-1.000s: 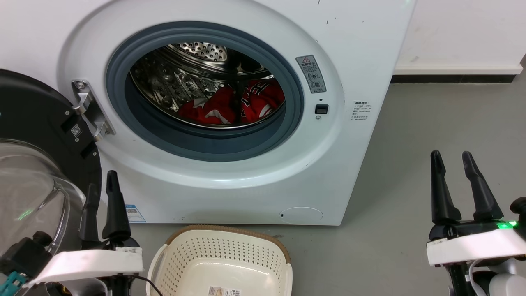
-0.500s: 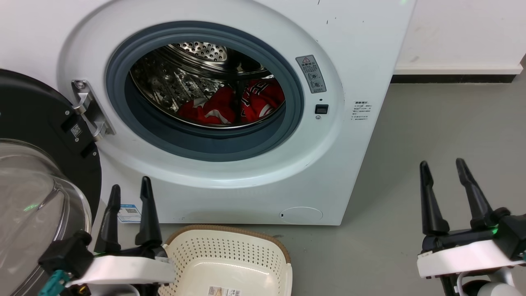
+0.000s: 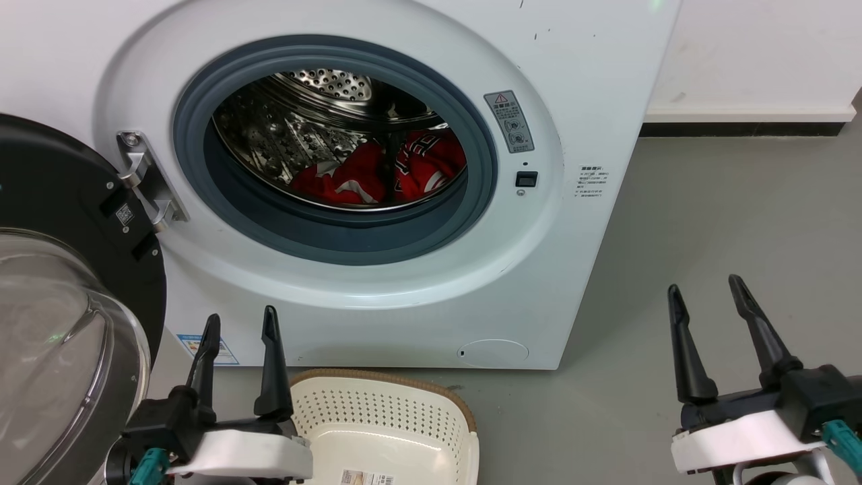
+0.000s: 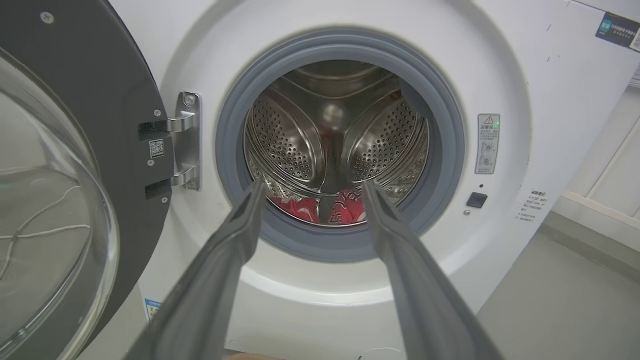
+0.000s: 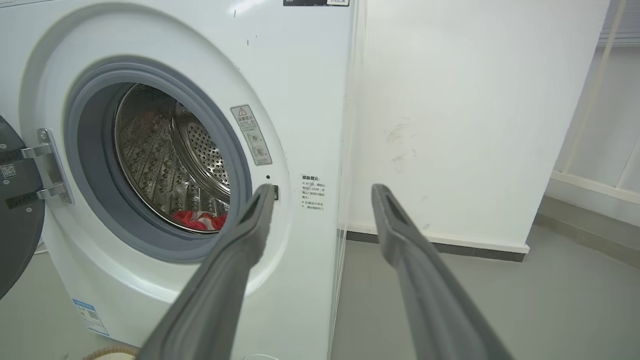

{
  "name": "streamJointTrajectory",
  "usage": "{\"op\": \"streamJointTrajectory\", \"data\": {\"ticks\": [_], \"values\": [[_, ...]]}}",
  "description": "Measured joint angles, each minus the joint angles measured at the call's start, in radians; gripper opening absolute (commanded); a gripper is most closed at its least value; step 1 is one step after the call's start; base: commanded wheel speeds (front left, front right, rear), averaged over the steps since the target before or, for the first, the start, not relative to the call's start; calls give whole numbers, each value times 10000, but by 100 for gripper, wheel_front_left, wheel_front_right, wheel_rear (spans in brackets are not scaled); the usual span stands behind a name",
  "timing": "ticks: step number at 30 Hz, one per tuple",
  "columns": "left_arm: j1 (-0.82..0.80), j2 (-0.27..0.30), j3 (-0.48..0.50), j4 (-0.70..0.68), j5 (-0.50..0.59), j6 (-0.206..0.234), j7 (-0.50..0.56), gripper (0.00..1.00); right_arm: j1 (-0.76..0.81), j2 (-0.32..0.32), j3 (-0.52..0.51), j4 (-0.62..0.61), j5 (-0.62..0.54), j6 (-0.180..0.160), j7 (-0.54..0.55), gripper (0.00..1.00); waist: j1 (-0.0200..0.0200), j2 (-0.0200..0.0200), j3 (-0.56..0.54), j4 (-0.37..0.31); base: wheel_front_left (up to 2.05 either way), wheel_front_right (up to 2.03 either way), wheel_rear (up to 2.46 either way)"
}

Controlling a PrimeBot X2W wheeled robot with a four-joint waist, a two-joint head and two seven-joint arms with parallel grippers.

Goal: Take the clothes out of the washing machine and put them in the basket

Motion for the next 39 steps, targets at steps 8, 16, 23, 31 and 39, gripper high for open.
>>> {"op": "streamJointTrajectory", "data": {"ticks": [8,16,23,31,39], "values": [[108,228,-360,67,698,280,-182,100,153,0,75,107,-865,0,-157,100,0,0,-15,-5,0,0,0],[175,366,-719,420,1375,593,-341,100,161,0,190,50,-1563,0,-336,100,0,0,17,-26,0,0,0],[196,380,-775,554,1680,752,-476,100,251,-8,-79,372,-1030,2,-445,100,0,1,47,-28,0,0,0],[359,215,-506,869,2155,541,-640,100,371,-13,-132,1051,-1122,2,-627,100,0,0,58,-53,0,0,0],[364,151,-470,899,2633,451,-721,100,369,-13,-33,1114,-1569,2,-698,100,0,1,86,-64,0,0,0]]}}
